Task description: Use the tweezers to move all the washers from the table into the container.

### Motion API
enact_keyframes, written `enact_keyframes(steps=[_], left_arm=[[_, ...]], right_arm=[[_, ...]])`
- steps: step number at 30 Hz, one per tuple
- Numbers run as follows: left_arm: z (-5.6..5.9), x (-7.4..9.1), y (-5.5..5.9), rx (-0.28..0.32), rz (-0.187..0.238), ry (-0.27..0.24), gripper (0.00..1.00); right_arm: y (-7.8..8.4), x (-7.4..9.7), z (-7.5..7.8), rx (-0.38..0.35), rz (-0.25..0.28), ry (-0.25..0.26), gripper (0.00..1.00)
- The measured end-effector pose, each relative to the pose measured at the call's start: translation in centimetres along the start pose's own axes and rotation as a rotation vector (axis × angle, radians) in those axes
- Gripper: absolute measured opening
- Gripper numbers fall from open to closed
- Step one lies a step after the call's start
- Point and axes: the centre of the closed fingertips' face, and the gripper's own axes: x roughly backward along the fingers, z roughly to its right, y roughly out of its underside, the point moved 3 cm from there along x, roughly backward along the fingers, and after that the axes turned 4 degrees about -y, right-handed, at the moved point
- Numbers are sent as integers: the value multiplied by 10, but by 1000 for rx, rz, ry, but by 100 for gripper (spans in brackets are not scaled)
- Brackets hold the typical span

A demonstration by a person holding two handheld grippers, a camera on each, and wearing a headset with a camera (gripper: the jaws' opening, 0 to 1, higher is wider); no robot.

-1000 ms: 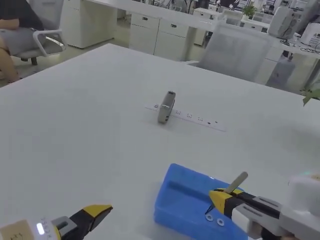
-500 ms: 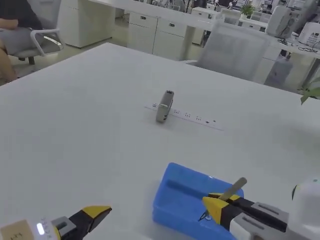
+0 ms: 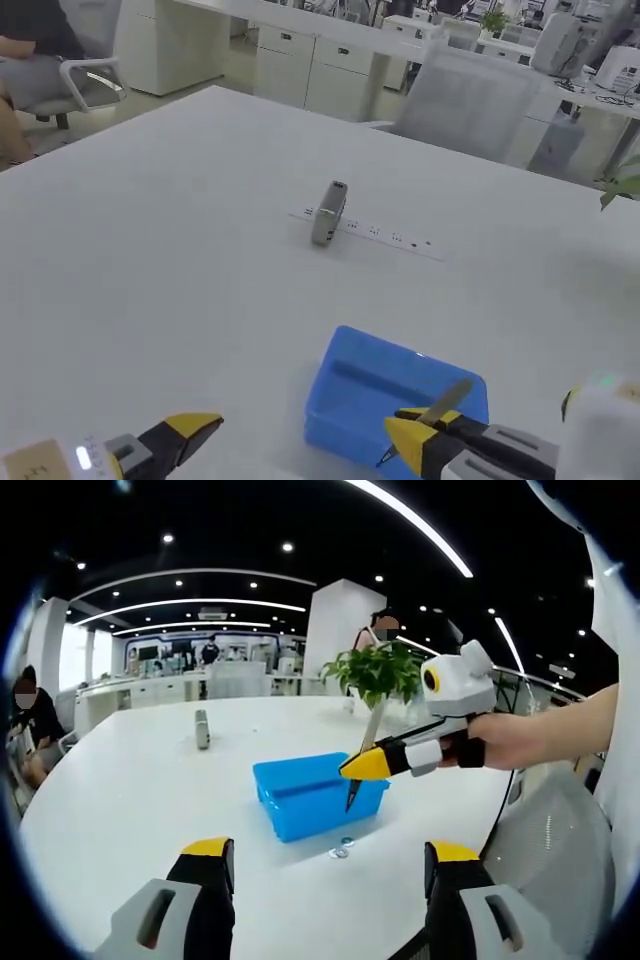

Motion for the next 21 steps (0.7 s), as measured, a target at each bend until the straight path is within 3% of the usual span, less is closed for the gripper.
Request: enact_keyframes(steps=[13, 21], left_arm=[[1, 0, 2, -4, -13, 3, 77], [1, 0, 2, -5, -18, 4, 77]], right_arm=[[27, -12, -5, 6, -72, -27, 4], [35, -20, -2, 7, -87, -25, 4]])
